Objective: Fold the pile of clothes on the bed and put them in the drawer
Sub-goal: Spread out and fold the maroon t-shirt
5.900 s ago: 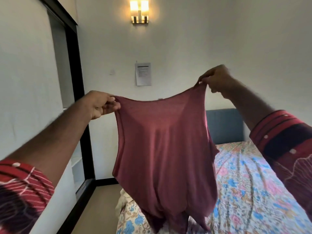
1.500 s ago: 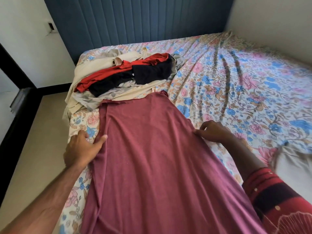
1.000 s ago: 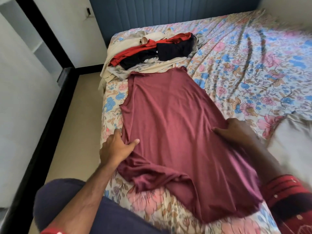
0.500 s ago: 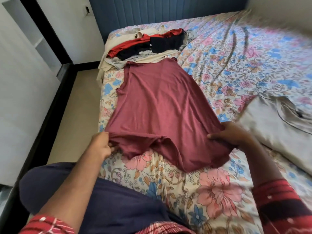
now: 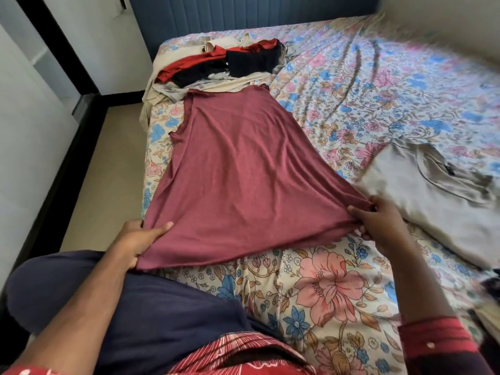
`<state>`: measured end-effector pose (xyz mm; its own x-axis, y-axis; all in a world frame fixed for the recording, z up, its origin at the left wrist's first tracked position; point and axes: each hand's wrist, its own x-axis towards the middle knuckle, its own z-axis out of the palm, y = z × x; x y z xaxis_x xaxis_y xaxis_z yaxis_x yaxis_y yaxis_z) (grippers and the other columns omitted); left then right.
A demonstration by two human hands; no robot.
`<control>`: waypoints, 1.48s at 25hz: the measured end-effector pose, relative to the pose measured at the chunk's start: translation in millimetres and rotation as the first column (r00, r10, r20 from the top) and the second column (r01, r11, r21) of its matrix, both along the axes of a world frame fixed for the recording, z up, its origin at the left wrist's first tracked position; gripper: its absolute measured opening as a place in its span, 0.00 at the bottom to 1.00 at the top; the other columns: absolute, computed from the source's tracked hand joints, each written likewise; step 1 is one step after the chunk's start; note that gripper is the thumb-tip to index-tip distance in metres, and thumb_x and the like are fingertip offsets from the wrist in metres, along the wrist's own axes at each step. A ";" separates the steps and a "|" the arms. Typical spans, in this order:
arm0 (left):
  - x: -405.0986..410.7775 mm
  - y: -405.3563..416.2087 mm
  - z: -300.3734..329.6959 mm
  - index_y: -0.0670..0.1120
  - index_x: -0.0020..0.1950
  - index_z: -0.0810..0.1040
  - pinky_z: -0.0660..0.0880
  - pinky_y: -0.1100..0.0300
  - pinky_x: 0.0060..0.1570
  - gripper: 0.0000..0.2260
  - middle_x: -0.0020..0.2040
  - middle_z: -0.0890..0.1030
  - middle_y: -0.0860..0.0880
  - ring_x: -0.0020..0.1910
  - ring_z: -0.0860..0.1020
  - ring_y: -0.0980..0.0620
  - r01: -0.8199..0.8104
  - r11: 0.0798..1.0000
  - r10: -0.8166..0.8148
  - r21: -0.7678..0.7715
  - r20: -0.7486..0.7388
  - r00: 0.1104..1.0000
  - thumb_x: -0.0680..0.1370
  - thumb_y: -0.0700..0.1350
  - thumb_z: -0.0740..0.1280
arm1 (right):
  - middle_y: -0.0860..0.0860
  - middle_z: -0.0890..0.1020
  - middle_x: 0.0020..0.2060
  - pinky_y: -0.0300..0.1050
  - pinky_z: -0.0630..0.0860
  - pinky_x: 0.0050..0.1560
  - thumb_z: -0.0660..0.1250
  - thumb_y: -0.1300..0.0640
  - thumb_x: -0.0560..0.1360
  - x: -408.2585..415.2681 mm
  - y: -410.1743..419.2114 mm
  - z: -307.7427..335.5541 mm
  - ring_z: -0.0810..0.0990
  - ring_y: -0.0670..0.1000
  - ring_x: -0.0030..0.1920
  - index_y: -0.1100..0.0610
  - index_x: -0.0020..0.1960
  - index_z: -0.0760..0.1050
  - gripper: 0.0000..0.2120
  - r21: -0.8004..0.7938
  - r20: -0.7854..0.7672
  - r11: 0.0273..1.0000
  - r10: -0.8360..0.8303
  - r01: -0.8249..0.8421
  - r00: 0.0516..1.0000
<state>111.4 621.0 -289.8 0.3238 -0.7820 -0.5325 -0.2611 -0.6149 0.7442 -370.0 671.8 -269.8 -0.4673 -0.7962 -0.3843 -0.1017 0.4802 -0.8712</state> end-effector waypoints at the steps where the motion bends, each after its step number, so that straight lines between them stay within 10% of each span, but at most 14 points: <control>1: 2.2 4.7 0.2 0.39 0.50 0.81 0.82 0.47 0.47 0.23 0.47 0.85 0.40 0.45 0.83 0.40 0.069 0.998 -0.069 0.009 0.078 0.995 0.65 0.52 0.80 | 0.54 0.80 0.41 0.40 0.73 0.23 0.75 0.63 0.76 0.9 2.1 -0.7 0.76 0.49 0.26 0.61 0.63 0.76 0.18 0.053 -0.177 0.997 0.058 -0.050 0.982; 7: -2.8 -2.6 -1.3 0.40 0.44 0.74 0.74 0.53 0.36 0.26 0.38 0.78 0.45 0.37 0.77 0.45 0.135 0.991 -0.122 -0.002 0.410 0.904 0.71 0.62 0.76 | 0.59 0.73 0.61 0.59 0.72 0.62 0.78 0.54 0.68 30.7 -1.2 19.3 0.73 0.63 0.62 0.53 0.66 0.72 0.29 0.161 -0.824 0.985 0.168 -0.062 0.541; 16: 10.7 -20.8 -18.6 0.38 0.59 0.80 0.78 0.52 0.47 0.15 0.52 0.83 0.39 0.49 0.81 0.39 -0.065 0.997 0.075 -0.038 0.428 0.901 0.82 0.49 0.66 | 0.52 0.77 0.60 0.61 0.74 0.61 0.70 0.56 0.71 127.8 -70.8 24.8 0.76 0.60 0.61 0.48 0.60 0.77 0.18 0.062 -0.829 0.923 0.259 -0.379 0.495; 22: 22.4 -18.9 -19.0 0.43 0.43 0.78 0.75 0.57 0.39 0.20 0.42 0.84 0.47 0.41 0.82 0.46 -0.057 0.998 0.060 -0.024 0.181 0.982 0.66 0.52 0.83 | 0.57 0.82 0.57 0.51 0.75 0.58 0.61 0.57 0.78 293.7 -195.9 8.4 0.80 0.60 0.59 0.51 0.65 0.79 0.17 0.134 -0.740 0.544 0.611 -0.828 0.282; 29: 31.2 -9.0 -18.0 0.53 0.63 0.76 0.81 0.51 0.54 0.30 0.56 0.82 0.51 0.52 0.83 0.48 0.076 0.996 -0.074 -0.042 0.060 0.995 0.64 0.45 0.82 | 0.64 0.56 0.78 0.68 0.70 0.66 0.61 0.37 0.80 400.1 -263.0 -1.1 0.65 0.67 0.74 0.46 0.78 0.65 0.29 0.421 -0.721 0.562 0.684 -0.712 0.114; 37: 15.5 1.1 21.9 0.58 0.72 0.71 0.82 0.54 0.56 0.39 0.59 0.81 0.50 0.55 0.83 0.52 0.256 0.956 -0.275 -0.145 -0.124 0.954 0.66 0.38 0.82 | 0.57 0.82 0.56 0.53 0.83 0.54 0.65 0.65 0.75 377.2 -299.6 14.4 0.83 0.58 0.55 0.57 0.67 0.76 0.20 0.220 -0.707 0.630 0.629 -0.745 0.324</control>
